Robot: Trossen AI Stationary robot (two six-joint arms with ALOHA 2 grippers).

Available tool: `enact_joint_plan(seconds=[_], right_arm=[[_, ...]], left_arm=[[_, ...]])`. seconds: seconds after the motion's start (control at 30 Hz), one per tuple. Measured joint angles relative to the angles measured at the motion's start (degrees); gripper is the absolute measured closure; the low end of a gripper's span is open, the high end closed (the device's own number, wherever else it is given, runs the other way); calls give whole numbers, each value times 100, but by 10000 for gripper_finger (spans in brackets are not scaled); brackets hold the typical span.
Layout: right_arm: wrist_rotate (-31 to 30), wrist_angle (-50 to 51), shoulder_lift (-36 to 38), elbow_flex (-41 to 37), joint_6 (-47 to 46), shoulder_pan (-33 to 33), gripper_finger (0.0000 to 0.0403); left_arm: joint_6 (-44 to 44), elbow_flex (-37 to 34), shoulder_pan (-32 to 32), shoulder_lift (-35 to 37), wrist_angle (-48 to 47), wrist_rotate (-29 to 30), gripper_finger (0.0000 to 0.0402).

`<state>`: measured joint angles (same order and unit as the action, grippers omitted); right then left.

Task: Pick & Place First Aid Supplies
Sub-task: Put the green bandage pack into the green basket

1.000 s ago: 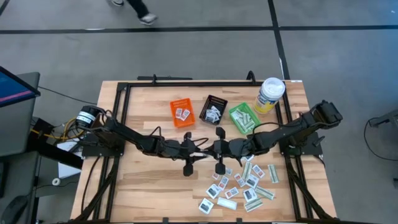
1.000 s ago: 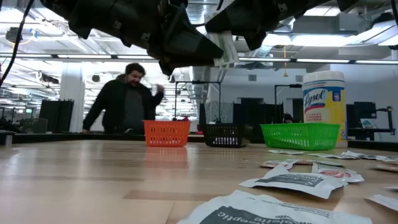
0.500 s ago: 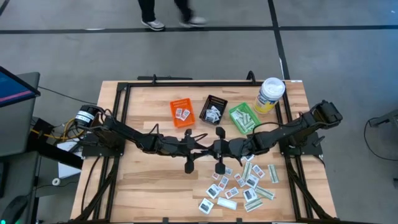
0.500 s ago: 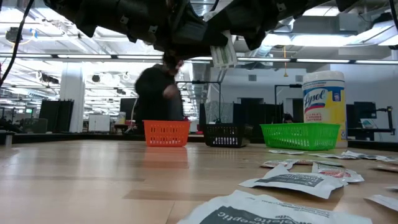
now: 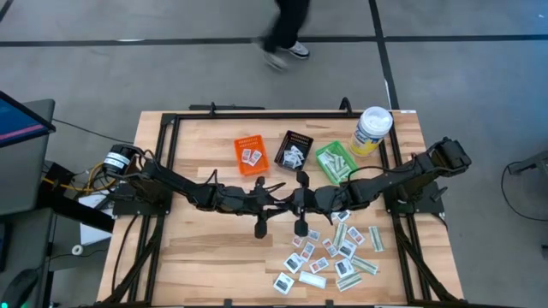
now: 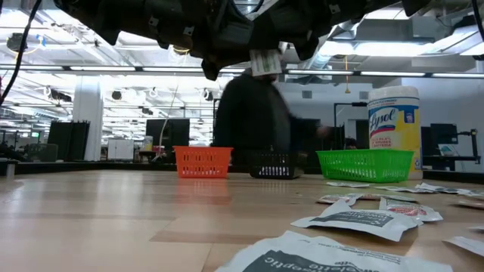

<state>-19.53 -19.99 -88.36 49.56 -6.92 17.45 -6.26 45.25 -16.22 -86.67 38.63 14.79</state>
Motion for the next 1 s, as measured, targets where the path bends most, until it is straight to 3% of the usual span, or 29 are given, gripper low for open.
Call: enact_joint_plan(seconds=[0.2, 1.0], right_arm=[[-23, -58, 0, -2, 0, 4, 403], [-188, -415, 4, 3, 302, 67, 403]], left_arm=[[0, 0, -1, 0, -17, -5, 393], [-175, -4, -108, -181, -208, -24, 394]])
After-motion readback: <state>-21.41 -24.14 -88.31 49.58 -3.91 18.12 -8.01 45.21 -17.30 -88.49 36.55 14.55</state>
